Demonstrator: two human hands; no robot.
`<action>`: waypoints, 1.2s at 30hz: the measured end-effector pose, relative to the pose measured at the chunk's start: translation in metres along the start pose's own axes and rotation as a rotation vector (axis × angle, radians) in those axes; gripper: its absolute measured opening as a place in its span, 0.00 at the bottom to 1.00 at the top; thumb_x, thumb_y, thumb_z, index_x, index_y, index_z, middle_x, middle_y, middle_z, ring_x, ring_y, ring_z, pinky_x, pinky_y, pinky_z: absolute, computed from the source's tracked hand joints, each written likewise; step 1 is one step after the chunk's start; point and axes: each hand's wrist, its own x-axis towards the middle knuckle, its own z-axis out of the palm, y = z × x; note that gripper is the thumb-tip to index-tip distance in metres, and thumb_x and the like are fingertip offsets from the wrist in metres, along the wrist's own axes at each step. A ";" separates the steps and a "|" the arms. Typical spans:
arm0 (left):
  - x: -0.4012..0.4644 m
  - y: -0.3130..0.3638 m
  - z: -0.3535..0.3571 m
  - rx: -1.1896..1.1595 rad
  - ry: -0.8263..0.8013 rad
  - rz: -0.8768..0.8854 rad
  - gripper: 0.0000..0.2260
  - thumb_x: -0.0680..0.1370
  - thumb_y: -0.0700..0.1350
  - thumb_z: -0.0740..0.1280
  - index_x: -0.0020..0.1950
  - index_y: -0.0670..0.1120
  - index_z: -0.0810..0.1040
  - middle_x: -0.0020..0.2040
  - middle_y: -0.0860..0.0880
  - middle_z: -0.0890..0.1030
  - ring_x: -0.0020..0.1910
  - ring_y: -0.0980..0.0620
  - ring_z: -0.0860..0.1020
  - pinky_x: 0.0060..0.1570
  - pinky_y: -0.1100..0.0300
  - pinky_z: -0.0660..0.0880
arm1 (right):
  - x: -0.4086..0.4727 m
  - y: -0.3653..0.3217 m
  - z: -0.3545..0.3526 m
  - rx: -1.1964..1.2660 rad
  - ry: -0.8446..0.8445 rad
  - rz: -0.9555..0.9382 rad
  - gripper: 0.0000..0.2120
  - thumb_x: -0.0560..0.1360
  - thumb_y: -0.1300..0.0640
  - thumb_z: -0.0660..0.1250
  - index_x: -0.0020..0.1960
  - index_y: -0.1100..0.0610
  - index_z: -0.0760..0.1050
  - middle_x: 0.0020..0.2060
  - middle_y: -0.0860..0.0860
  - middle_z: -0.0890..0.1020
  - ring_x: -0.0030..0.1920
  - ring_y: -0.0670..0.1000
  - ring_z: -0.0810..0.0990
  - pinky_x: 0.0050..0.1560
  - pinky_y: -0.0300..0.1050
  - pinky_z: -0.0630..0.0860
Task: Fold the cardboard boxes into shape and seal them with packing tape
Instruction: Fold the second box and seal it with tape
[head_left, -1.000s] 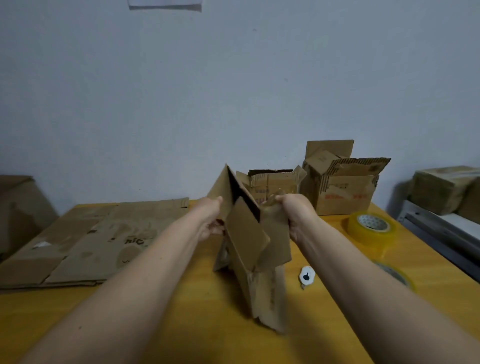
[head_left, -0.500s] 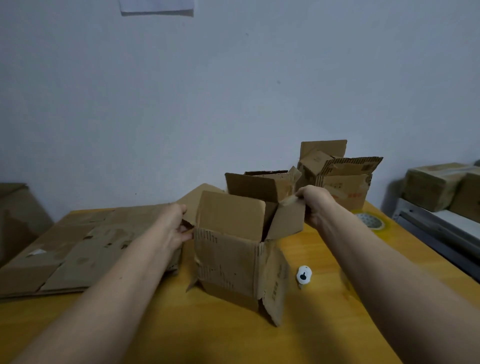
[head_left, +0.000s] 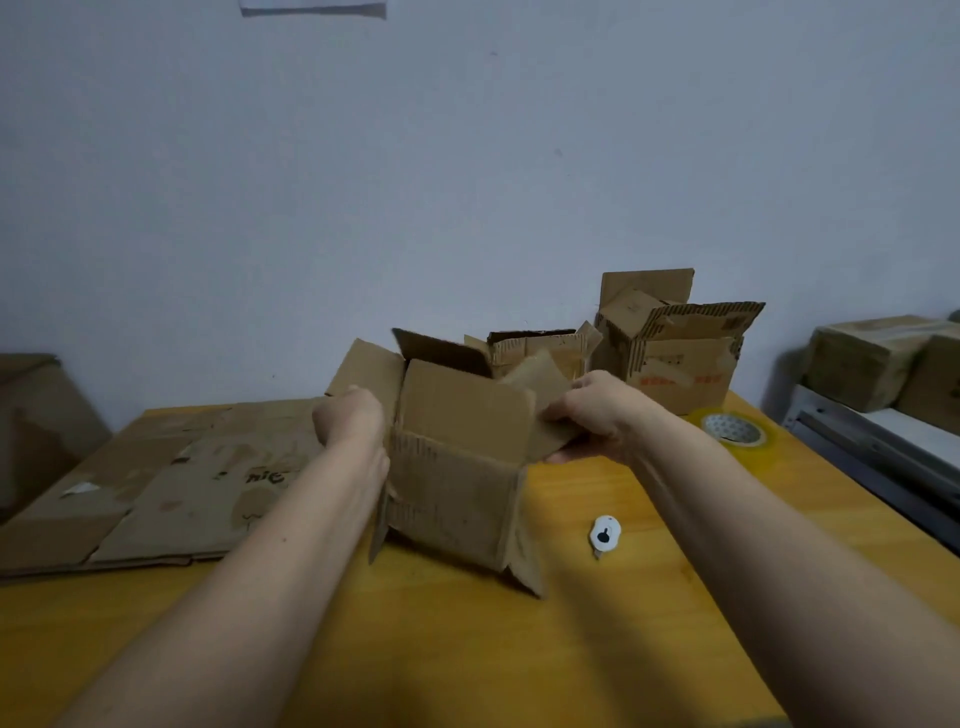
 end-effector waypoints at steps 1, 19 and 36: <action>0.003 -0.002 0.001 -0.002 -0.017 0.029 0.09 0.81 0.39 0.56 0.57 0.39 0.73 0.41 0.47 0.72 0.37 0.50 0.72 0.42 0.56 0.72 | 0.004 0.002 -0.004 0.053 0.095 -0.007 0.11 0.76 0.65 0.66 0.57 0.66 0.70 0.42 0.61 0.80 0.33 0.57 0.84 0.27 0.46 0.80; 0.028 -0.056 -0.016 0.189 0.044 0.188 0.24 0.77 0.30 0.60 0.68 0.52 0.69 0.66 0.46 0.71 0.45 0.51 0.76 0.33 0.64 0.72 | 0.025 0.039 -0.002 0.078 0.212 -0.013 0.29 0.77 0.69 0.59 0.75 0.53 0.58 0.44 0.60 0.76 0.25 0.49 0.73 0.20 0.38 0.68; 0.007 -0.093 -0.031 0.849 -0.243 0.942 0.35 0.77 0.67 0.53 0.76 0.46 0.57 0.48 0.54 0.78 0.48 0.54 0.75 0.49 0.54 0.73 | 0.014 0.073 -0.004 0.048 0.194 0.013 0.27 0.78 0.63 0.64 0.73 0.47 0.64 0.48 0.56 0.75 0.35 0.52 0.76 0.28 0.40 0.73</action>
